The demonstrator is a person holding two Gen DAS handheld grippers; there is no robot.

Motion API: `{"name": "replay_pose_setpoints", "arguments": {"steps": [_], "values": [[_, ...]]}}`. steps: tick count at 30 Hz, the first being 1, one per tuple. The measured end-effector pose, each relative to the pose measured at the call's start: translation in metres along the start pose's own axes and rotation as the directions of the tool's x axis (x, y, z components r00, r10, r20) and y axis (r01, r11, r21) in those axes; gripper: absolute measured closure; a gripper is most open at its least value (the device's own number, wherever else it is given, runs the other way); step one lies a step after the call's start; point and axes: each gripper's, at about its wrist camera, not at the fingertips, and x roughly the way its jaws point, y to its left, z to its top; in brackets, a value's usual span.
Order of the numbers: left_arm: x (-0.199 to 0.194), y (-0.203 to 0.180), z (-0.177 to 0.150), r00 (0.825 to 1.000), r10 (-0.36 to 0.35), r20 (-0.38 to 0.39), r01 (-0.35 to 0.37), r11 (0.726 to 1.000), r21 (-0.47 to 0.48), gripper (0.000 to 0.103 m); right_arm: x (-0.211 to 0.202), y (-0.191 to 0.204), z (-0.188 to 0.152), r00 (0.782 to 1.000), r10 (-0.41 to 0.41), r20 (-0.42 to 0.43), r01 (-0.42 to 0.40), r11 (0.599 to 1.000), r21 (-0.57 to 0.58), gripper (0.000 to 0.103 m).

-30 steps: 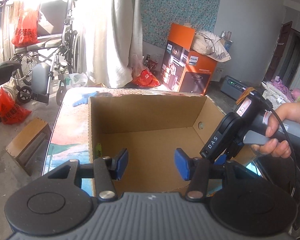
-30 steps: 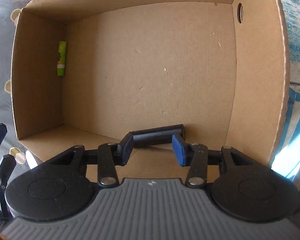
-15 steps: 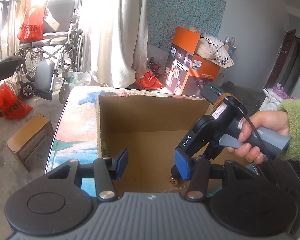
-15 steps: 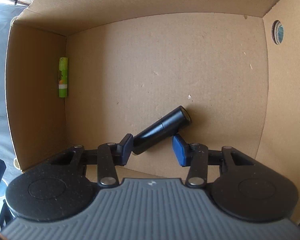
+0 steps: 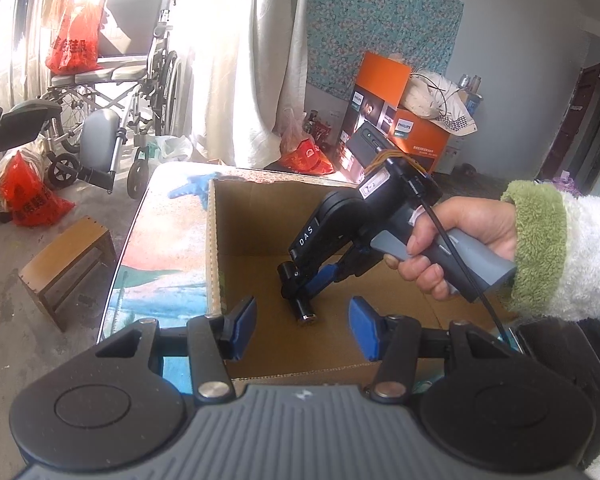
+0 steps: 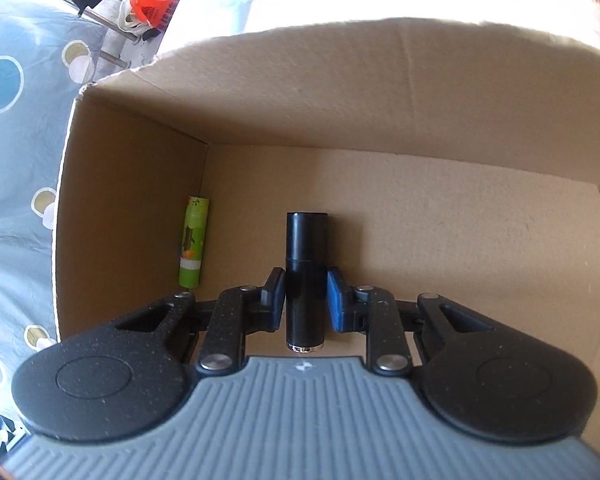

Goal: Organize rigid objects
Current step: 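Stand the black cylinder upright beside the green stick and release, then move the right gripper to the black oval case on the table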

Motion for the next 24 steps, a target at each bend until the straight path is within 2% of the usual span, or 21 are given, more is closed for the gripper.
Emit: {"name": "replay_pose_setpoints", "arguments": {"steps": [4,7,13,18,24], "values": [[-0.001,-0.002,-0.001,1.0,0.002,-0.007,-0.002,1.0,-0.005,0.05,-0.006,0.012,0.012,0.996,0.071,0.057,-0.069,0.997,-0.035,0.079],[-0.002,-0.004,-0.003,1.0,0.001,-0.008,-0.001,1.0,0.0,0.05,-0.018,0.015,0.012,0.992,0.091,0.09,-0.086,0.995,-0.054,0.072],[-0.006,-0.013,-0.008,0.999,-0.032,-0.02,0.032,0.999,0.004,0.05,-0.077,0.0,-0.016,0.977,0.104,0.188,-0.09,0.993,-0.08,0.067],[-0.011,-0.028,-0.017,0.993,-0.101,-0.053,0.102,0.995,0.017,0.047,-0.146,-0.016,-0.077,0.946,0.093,0.311,-0.055,0.99,-0.127,0.061],[-0.01,-0.055,-0.037,0.969,-0.214,-0.12,0.222,0.974,0.053,0.041,-0.204,-0.054,-0.197,0.882,0.094,0.462,-0.049,0.993,-0.108,0.059]]}}
